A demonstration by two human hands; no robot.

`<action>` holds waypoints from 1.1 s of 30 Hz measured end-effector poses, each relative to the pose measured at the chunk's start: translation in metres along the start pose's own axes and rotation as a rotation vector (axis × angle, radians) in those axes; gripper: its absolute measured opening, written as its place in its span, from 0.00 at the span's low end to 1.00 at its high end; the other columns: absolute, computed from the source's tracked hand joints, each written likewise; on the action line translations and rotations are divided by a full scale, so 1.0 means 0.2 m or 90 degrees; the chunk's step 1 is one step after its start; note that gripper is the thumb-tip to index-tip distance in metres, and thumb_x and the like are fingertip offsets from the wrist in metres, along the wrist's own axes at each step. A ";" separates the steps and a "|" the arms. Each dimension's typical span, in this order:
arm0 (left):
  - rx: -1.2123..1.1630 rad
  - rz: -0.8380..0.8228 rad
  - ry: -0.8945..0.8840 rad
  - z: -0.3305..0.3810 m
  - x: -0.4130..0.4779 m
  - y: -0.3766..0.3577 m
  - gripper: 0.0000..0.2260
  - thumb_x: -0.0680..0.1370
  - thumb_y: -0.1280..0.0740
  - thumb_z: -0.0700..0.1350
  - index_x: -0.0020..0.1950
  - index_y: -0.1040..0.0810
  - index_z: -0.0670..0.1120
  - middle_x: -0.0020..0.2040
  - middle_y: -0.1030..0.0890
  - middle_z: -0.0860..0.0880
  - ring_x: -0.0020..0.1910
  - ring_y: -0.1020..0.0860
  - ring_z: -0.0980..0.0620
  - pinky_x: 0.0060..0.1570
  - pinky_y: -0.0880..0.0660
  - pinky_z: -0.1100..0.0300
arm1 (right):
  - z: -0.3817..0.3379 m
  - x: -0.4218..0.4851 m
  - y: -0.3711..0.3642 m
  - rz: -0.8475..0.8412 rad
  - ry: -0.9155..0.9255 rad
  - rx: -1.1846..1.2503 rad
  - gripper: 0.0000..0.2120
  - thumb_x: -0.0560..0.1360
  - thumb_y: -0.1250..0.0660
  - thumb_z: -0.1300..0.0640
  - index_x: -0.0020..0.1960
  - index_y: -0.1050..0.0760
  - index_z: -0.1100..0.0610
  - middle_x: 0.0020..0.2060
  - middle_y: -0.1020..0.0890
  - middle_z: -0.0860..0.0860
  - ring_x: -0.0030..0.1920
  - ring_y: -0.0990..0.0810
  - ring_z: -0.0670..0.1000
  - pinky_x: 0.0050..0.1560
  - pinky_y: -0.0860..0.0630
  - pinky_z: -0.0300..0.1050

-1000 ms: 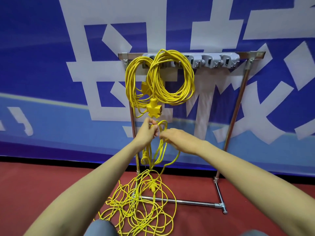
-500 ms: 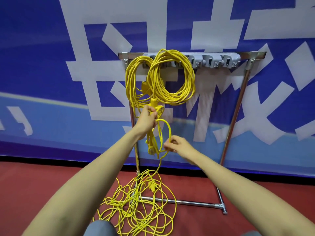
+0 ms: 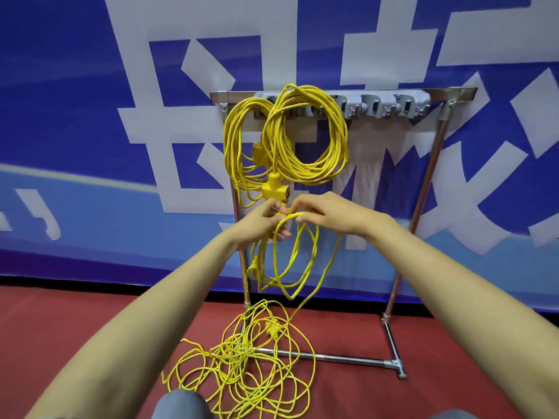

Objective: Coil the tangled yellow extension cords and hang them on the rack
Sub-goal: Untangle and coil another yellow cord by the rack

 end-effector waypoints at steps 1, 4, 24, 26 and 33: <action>-0.021 0.002 -0.003 0.02 0.00 -0.01 0.02 0.83 0.41 0.38 0.52 0.32 0.44 0.40 0.21 0.44 0.38 0.18 0.51 0.45 0.21 0.54 | 0.02 0.01 -0.03 -0.013 -0.032 0.005 0.11 0.78 0.35 0.54 0.58 0.30 0.56 0.38 0.24 0.48 0.37 0.27 0.46 0.40 0.30 0.42; -0.034 0.018 -0.010 0.04 0.01 -0.04 0.03 0.83 0.42 0.38 0.51 0.32 0.45 0.39 0.21 0.45 0.34 0.18 0.53 0.44 0.21 0.51 | 0.06 0.04 -0.07 0.027 -0.087 0.008 0.12 0.76 0.33 0.54 0.52 0.34 0.57 0.36 0.26 0.47 0.36 0.26 0.47 0.39 0.28 0.48; -0.011 0.028 -0.009 0.09 -0.03 0.12 0.04 0.82 0.41 0.37 0.50 0.30 0.44 0.40 0.23 0.44 0.34 0.19 0.50 0.37 0.21 0.59 | 0.24 -0.11 0.01 0.163 -0.105 0.236 0.07 0.77 0.33 0.55 0.52 0.19 0.53 0.33 0.22 0.44 0.33 0.26 0.41 0.37 0.30 0.32; -0.022 0.016 -0.001 0.08 -0.03 0.06 0.04 0.82 0.41 0.37 0.50 0.30 0.44 0.40 0.23 0.43 0.33 0.19 0.49 0.36 0.21 0.57 | 0.17 -0.05 0.02 0.139 -0.086 0.131 0.10 0.76 0.34 0.53 0.54 0.18 0.54 0.34 0.20 0.46 0.33 0.25 0.43 0.38 0.28 0.37; -0.076 0.067 -0.028 0.08 0.00 0.05 0.05 0.83 0.43 0.38 0.49 0.31 0.45 0.39 0.24 0.43 0.30 0.24 0.52 0.31 0.26 0.61 | 0.09 0.00 0.07 0.213 -0.074 0.148 0.08 0.76 0.33 0.53 0.50 0.19 0.56 0.34 0.18 0.52 0.34 0.22 0.44 0.42 0.24 0.44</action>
Point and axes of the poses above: each hand's wrist, its own x-axis towards the middle knuckle, its own y-axis out of the back of the hand, z = x × y, the point moved 9 cm from there along x, towards the middle knuckle
